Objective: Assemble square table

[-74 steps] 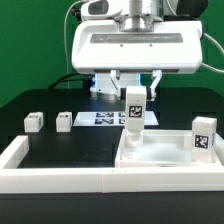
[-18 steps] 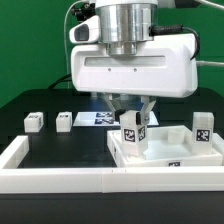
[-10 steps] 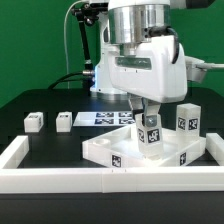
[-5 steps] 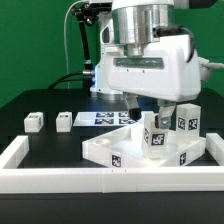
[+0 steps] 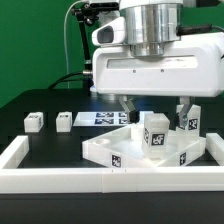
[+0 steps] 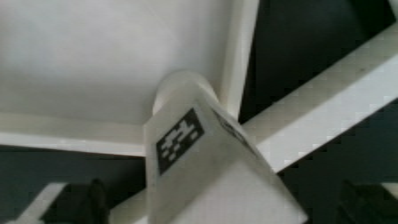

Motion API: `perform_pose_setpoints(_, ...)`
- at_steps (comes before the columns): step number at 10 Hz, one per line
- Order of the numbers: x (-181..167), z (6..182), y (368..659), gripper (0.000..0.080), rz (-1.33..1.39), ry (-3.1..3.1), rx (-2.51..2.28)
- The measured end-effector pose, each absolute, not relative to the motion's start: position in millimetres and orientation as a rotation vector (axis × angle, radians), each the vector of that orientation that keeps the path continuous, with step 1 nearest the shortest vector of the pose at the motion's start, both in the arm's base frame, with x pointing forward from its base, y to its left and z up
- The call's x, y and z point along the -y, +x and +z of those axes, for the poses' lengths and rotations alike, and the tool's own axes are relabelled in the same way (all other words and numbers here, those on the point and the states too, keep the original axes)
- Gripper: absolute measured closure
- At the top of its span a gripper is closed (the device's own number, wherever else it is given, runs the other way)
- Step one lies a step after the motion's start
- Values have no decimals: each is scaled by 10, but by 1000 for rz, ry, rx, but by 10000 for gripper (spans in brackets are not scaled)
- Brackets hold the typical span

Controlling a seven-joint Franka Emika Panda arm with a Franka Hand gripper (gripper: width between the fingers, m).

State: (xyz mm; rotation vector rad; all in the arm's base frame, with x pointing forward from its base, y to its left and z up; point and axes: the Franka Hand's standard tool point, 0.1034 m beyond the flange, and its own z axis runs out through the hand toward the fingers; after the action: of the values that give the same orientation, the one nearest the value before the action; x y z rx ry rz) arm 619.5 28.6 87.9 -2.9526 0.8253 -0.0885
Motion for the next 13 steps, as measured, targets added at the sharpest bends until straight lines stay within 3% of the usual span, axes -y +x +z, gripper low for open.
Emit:
perform_pose_setpoints(4,-274,831,6157,151,-83,-3088,-256)
perform_pose_setpoints(9,-238,833,6160,151,-89,-3122,71)
perform_pose_setpoints(12,-235,833,6160,509,-89,-3123,70)
perform_pose_setpoints(13,-234,832,6159,509,-89,-3123,53)
